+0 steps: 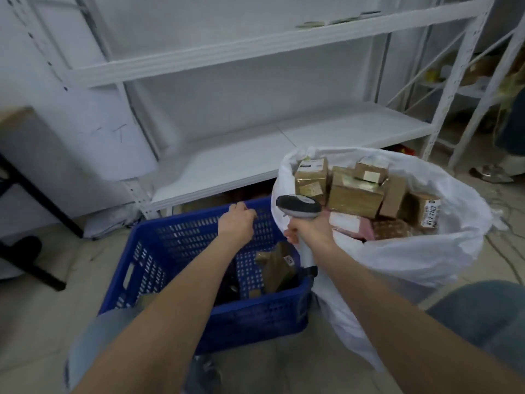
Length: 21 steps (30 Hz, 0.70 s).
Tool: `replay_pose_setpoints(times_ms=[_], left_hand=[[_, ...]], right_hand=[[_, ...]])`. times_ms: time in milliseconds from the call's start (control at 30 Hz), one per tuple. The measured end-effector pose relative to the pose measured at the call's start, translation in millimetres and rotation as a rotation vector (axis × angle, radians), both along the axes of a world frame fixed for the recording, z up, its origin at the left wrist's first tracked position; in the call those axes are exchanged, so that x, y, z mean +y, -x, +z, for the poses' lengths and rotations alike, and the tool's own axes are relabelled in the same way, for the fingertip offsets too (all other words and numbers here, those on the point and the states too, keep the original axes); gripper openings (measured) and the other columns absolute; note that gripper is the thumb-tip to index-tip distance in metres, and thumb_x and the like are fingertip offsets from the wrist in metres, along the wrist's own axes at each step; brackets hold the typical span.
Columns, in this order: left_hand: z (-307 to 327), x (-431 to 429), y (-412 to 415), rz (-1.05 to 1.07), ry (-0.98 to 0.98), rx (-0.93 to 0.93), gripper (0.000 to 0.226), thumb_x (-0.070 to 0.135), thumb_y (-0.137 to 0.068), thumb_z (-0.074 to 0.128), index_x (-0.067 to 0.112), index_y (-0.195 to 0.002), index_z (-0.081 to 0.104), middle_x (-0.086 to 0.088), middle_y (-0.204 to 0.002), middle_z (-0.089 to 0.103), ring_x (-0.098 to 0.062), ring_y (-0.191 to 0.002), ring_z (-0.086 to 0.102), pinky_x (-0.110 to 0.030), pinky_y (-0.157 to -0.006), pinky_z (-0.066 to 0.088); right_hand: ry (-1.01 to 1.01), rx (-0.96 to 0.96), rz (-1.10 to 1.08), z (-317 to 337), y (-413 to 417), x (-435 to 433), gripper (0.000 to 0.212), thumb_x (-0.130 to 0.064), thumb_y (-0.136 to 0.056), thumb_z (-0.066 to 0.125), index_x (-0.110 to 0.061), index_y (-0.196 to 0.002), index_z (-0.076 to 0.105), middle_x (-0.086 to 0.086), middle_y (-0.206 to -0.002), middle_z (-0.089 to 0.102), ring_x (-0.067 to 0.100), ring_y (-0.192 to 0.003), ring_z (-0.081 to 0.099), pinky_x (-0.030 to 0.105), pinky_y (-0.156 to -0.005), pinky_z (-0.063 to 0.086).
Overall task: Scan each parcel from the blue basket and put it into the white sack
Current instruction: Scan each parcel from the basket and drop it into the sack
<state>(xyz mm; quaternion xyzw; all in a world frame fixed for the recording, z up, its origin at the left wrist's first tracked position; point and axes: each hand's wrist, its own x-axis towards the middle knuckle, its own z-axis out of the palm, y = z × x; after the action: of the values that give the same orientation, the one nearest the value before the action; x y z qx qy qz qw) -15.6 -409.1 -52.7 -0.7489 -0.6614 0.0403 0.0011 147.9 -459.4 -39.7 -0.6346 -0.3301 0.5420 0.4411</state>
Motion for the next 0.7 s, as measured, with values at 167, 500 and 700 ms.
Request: replay_pose_setpoints(times_ms=[167,500,700], left_hand=[[-59,1,59,0.073,0.407,-0.123,0.048,0.036,-0.090,0.062,0.014,-0.132,0.052,-0.006,-0.134,0.050,-0.025,-0.121,0.048,-0.036,-0.095,0.045],[-174,-35,88,-0.112,0.813,-0.033,0.042,0.037,-0.099,0.042,0.008,-0.128,0.052,-0.016,-0.131,0.052,-0.034,-0.115,0.051,-0.039,-0.092,0.042],[-185,-38,101,-0.138,0.784,0.050,0.049,0.046,-0.100,0.036,0.008,-0.128,0.051,-0.017,-0.129,0.054,-0.032,-0.114,0.053,-0.040,-0.092,0.042]], right_hand=[[0.120,-0.003,0.201,-51,52,20,0.005,0.003,-0.088,0.057,-0.001,-0.084,0.058,0.012,-0.070,0.060,0.017,-0.056,0.056,0.023,-0.046,0.043],[0.350,-0.052,0.165,-129,85,57,0.003,-0.005,-0.090,0.060,-0.002,-0.091,0.062,0.009,-0.073,0.064,0.012,-0.058,0.057,0.013,-0.035,0.041],[0.357,-0.054,0.159,-143,103,55,0.011,-0.006,-0.089,0.062,-0.006,-0.077,0.062,0.010,-0.071,0.066,0.015,-0.057,0.059,0.025,-0.056,0.049]])
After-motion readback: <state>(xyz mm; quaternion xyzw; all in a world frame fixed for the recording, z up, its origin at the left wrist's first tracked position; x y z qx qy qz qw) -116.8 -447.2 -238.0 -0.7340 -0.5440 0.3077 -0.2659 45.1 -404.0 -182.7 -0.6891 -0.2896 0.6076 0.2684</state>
